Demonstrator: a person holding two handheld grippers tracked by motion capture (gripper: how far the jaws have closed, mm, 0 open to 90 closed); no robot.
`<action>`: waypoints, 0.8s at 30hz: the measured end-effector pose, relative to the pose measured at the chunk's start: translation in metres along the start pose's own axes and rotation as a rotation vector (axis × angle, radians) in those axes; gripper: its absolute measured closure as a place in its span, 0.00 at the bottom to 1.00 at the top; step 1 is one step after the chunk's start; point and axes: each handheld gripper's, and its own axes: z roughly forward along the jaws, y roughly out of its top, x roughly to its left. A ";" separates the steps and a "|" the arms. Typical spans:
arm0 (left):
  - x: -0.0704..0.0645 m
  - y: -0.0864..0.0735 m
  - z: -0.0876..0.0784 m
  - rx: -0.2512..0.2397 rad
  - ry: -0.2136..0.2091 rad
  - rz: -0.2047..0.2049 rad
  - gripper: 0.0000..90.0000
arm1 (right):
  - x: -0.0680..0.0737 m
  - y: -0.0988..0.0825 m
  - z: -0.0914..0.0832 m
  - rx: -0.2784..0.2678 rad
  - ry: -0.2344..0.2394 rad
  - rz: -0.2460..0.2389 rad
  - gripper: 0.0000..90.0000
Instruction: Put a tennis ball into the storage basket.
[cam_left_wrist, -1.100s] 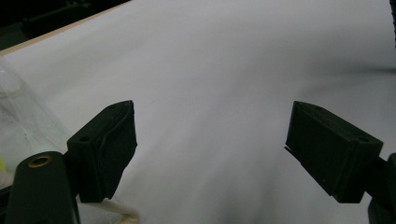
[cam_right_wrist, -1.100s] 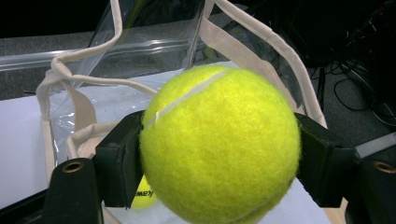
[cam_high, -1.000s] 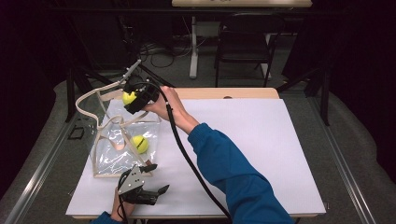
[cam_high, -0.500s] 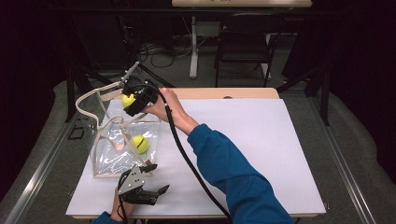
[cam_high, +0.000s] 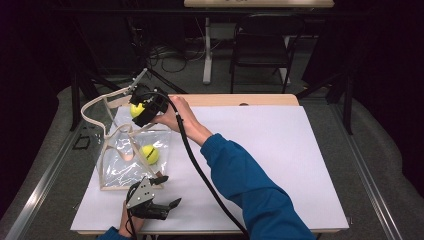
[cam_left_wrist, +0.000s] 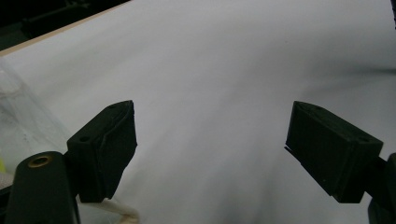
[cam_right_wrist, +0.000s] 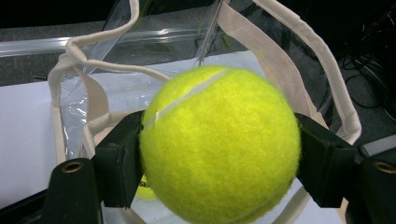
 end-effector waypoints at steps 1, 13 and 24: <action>0.000 0.000 0.000 -0.001 0.005 -0.003 0.18 | 0.000 0.000 0.001 0.001 0.000 -0.001 0.29; 0.000 0.000 0.000 0.000 -0.002 0.000 0.18 | 0.003 -0.001 0.007 0.024 0.007 -0.002 0.28; 0.000 0.000 0.000 -0.001 0.002 -0.004 0.18 | -0.003 -0.002 -0.006 -0.020 0.005 0.028 0.00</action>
